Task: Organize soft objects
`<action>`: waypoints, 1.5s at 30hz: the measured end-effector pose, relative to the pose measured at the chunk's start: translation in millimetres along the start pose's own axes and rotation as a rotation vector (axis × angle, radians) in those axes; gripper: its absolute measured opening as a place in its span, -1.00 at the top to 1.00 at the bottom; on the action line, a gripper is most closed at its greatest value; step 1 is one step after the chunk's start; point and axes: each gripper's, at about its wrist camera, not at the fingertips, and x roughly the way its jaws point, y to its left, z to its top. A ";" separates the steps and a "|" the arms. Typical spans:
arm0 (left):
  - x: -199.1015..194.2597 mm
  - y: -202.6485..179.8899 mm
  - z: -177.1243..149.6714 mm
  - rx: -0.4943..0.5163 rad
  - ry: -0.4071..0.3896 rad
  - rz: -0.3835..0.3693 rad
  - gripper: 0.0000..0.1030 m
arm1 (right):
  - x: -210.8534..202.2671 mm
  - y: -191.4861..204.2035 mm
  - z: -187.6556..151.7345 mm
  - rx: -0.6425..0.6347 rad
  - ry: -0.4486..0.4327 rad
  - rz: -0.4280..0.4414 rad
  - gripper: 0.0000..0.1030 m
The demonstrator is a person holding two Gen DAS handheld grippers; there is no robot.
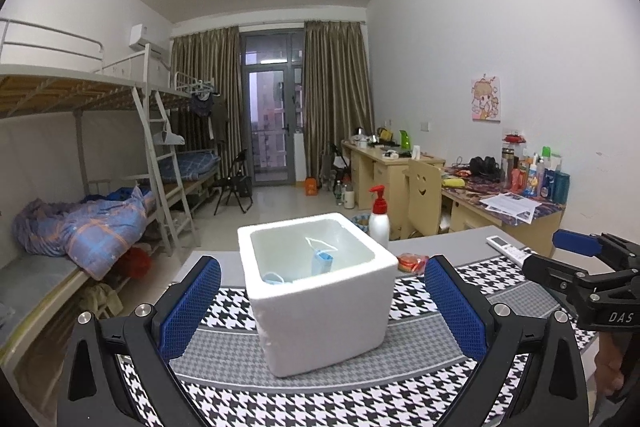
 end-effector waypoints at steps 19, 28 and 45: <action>-25.8 -2.9 -37.5 -0.024 -0.035 0.023 -0.98 | -23.3 15.0 -37.9 -0.021 -0.047 -0.010 -0.79; -30.7 -2.8 -56.1 -0.037 -0.037 0.015 -0.98 | -35.1 20.4 -54.7 -0.016 -0.064 -0.022 -0.79; -37.5 -0.6 -78.9 -0.058 -0.009 0.005 -0.98 | -28.3 19.3 -73.5 0.012 -0.027 -0.028 -0.80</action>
